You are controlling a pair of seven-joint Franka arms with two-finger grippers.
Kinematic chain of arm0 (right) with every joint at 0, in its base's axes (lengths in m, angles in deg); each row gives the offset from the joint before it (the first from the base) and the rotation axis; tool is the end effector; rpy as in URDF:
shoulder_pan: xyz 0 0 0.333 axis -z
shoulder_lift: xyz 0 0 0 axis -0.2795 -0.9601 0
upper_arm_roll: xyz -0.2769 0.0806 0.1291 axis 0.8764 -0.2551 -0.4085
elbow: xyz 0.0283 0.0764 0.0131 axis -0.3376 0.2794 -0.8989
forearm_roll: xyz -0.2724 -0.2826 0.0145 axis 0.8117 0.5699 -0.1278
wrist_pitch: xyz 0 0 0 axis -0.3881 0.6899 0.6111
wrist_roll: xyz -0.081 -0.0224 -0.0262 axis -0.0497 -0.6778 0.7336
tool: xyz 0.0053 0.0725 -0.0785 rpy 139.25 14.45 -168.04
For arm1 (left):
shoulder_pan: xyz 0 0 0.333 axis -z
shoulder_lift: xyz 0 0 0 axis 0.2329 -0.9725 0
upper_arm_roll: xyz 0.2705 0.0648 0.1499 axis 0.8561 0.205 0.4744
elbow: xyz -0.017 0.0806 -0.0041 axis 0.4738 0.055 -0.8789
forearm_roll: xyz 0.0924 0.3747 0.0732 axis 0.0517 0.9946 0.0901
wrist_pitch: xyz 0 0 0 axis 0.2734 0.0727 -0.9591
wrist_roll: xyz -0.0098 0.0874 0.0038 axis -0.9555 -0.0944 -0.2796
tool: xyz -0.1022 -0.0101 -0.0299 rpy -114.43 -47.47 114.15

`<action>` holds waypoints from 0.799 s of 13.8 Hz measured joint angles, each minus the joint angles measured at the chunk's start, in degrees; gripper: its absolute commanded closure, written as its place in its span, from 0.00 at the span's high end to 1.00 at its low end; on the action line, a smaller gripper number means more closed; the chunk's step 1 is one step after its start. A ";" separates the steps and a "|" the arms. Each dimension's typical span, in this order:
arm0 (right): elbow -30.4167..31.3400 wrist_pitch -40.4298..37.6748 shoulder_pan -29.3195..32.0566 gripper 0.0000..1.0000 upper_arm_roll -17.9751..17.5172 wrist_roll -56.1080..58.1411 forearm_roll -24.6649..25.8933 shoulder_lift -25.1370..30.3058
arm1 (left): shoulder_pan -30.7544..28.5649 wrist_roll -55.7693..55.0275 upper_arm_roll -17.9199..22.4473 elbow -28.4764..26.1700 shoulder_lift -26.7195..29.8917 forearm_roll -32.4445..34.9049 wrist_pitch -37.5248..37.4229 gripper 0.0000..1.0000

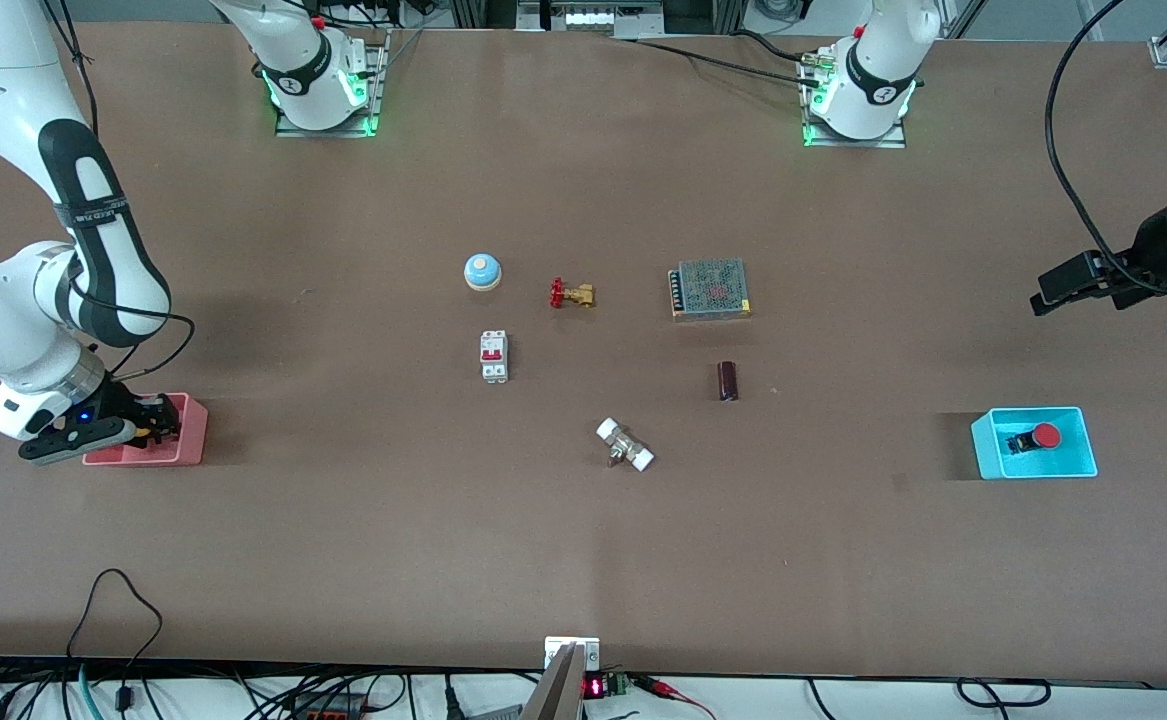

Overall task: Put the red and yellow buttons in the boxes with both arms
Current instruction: 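Lower the yellow button into the pink box and open the right gripper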

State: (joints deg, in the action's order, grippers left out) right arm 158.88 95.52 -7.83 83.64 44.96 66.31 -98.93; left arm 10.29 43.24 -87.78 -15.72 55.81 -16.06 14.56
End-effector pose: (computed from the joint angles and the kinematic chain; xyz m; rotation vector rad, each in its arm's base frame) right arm 0.6470 -0.1411 0.2293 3.0201 0.5412 0.3888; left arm 0.5920 0.0163 0.5833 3.0713 0.1806 0.0031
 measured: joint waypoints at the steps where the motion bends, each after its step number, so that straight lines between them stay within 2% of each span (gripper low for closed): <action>1: 0.00 0.02 0.00 0.28 0.00 0.00 -0.08 -0.16 | 0.00 0.00 -0.02 0.02 0.04 0.00 -0.39 1.00; 3: 0.00 0.07 0.00 0.33 0.00 0.00 -0.11 -0.39 | 0.00 0.36 -0.05 0.02 0.04 0.00 -0.57 1.00; 6: 0.00 0.10 0.00 0.46 0.00 0.00 -0.13 -0.42 | 0.00 1.23 -0.05 0.03 0.04 0.02 -0.63 1.00; 10: 0.00 0.25 0.00 0.49 0.00 0.01 -0.14 -0.42 | 0.00 1.26 -0.05 0.02 0.04 0.02 -0.77 1.00; 11: 0.00 0.27 0.00 0.53 0.00 0.01 -0.15 -0.42 | 0.00 1.27 -0.05 0.03 0.04 0.02 -0.78 1.00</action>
State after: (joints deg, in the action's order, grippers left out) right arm 158.87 95.78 -7.83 83.64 44.97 66.17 -99.35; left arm 10.29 44.51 -87.83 -15.70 55.86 -16.04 13.78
